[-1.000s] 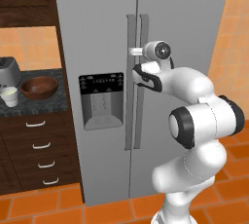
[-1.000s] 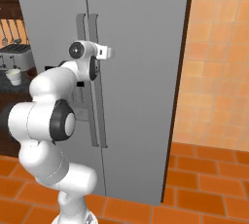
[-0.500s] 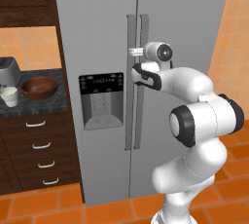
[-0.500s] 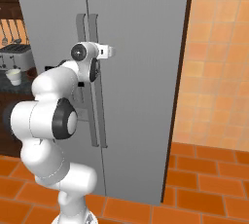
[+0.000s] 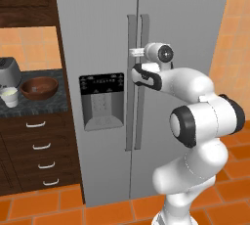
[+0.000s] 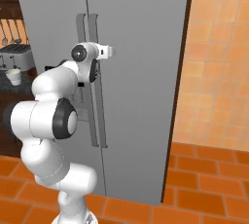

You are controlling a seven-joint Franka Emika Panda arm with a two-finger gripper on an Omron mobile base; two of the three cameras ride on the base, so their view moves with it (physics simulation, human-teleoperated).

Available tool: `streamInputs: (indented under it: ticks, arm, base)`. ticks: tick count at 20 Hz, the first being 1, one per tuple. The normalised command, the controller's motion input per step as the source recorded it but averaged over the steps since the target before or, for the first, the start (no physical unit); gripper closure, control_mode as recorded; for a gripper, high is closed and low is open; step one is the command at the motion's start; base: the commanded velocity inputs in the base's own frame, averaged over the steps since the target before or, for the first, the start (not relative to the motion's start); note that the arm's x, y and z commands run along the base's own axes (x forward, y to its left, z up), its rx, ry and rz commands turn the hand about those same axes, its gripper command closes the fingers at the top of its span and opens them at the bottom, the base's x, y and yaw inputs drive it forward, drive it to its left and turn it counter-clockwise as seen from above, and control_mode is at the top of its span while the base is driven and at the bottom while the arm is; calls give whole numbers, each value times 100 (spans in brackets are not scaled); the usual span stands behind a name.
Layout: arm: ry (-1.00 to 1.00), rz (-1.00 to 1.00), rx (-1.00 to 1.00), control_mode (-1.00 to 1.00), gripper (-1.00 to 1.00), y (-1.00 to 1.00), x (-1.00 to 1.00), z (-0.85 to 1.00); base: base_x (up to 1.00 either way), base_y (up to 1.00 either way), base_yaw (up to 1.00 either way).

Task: Grab a lemon wedge from the fridge and one ice cube from the ice bowl, and put them in the glass of lemonade.

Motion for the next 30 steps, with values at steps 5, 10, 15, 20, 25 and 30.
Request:
streamInputs:
  ticks: [5,10,15,20,25,30]
  arm:
    - [4,0,0,-100,100,2,17,0]
    - [4,-8,0,-100,100,-20,-12,34]
    - [0,-15,0,-100,100,-34,-59,38]
    - [0,-13,5,-100,100,-34,-95,33]
    - [0,-16,11,-100,100,-39,-99,42]
    - [0,-18,11,-100,100,-55,-78,53]
  base:
    - [0,0,0]
    - [0,0,0]
    - [0,0,0]
    - [0,0,0]
    - [0,0,0]
    - [0,0,0]
